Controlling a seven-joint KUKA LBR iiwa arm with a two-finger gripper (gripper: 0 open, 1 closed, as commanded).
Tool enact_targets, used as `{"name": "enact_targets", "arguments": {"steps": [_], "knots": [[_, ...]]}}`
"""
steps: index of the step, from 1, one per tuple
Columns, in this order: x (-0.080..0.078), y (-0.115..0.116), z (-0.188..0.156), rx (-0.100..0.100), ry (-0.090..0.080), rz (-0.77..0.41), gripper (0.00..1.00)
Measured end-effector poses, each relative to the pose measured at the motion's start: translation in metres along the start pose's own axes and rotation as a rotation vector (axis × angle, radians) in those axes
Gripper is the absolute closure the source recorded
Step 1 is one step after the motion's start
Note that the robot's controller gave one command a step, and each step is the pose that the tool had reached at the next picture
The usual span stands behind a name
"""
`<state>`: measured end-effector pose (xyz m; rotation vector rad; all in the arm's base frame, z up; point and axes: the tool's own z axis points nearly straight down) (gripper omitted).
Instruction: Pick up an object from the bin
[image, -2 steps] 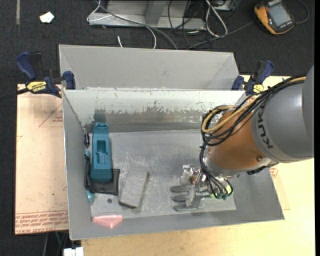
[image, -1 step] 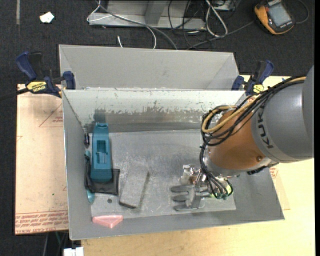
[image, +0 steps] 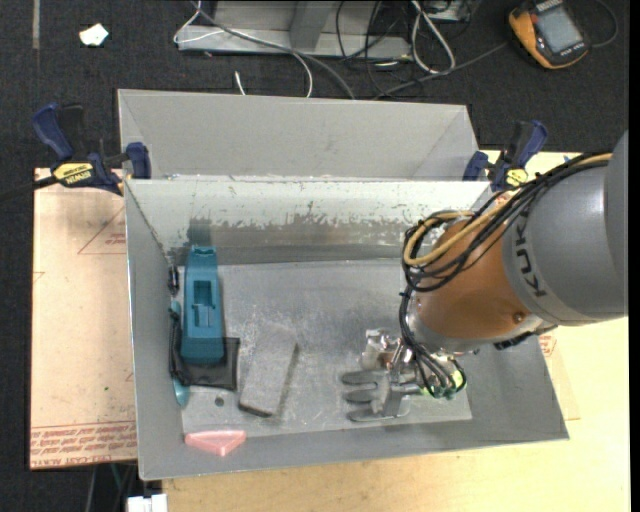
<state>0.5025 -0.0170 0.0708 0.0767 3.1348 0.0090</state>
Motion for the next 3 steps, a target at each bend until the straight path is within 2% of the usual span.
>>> {"name": "enact_targets", "arguments": {"steps": [3], "knots": [[0.0, 0.0, 0.0, 0.0, 0.0, 0.0, 1.0]]}}
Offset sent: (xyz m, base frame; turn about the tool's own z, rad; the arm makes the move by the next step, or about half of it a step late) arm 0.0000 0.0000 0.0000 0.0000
